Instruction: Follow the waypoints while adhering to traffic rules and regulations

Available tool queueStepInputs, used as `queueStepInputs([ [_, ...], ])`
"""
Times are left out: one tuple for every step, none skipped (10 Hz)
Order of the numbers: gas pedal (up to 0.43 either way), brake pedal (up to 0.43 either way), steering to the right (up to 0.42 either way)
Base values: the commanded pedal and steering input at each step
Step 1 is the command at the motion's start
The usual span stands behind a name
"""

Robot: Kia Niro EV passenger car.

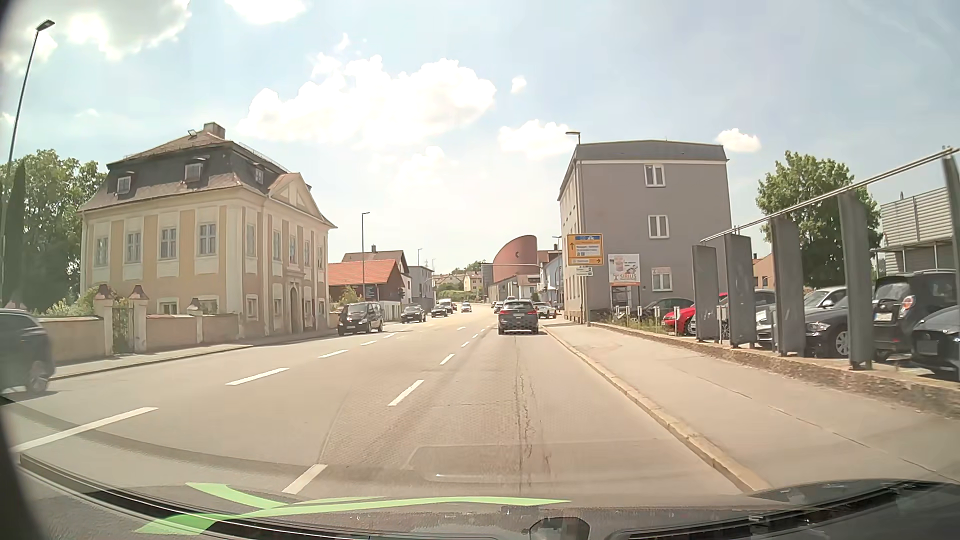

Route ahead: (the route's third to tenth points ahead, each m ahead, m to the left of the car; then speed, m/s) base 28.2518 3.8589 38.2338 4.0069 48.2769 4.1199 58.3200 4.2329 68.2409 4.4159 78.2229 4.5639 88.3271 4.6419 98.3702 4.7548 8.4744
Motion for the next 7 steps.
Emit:
queueStepInputs([
  [0.02,0.0,-0.005],
  [0.008,0.0,-0.007],
  [0.008,0.0,-0.007],
  [0.008,0.0,-0.007],
  [0.008,0.0,-0.006],
  [0.02,0.0,-0.006],
  [0.039,0.0,-0.006],
])
